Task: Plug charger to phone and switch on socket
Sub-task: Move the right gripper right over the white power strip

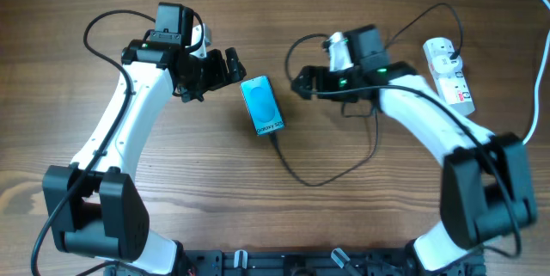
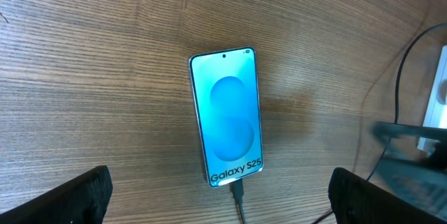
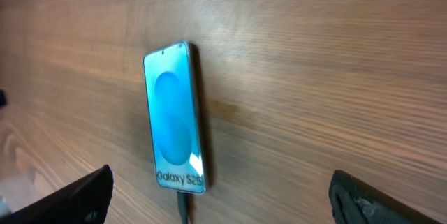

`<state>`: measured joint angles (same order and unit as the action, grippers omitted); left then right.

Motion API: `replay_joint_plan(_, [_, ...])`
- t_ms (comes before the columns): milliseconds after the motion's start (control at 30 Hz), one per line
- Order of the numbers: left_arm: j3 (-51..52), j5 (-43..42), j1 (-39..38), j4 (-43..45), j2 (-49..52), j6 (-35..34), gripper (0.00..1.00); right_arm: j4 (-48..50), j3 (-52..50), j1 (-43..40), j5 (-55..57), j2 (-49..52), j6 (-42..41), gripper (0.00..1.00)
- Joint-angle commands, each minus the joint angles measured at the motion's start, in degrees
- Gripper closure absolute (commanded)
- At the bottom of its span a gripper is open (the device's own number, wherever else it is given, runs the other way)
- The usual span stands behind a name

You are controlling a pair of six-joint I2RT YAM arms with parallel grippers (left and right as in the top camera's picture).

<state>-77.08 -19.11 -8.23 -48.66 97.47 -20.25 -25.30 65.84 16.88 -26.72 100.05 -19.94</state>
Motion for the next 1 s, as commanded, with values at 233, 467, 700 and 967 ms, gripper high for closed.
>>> replay_joint_plan(233, [0.0, 0.59, 0.11, -0.02, -0.72, 0.33, 0.0, -11.67, 3.21, -15.85, 13.57, -12.61, 6.67, 0.0])
replay_joint_plan(467, [0.0, 0.59, 0.11, -0.02, -0.72, 0.35, 0.0, -10.99, 3.21, -21.05, 21.59, -12.52, 7.87, 0.0])
replay_joint_plan(700, [0.0, 0.59, 0.11, -0.02, -0.72, 0.33, 0.0, -10.78, 3.04, -21.27, 37.83, -12.02, 7.67, 0.96])
replay_joint_plan(967, [0.0, 0.59, 0.11, -0.02, -0.72, 0.33, 0.0, -11.65, 3.04, -32.24, 35.6, -6.73, 3.21, 0.96])
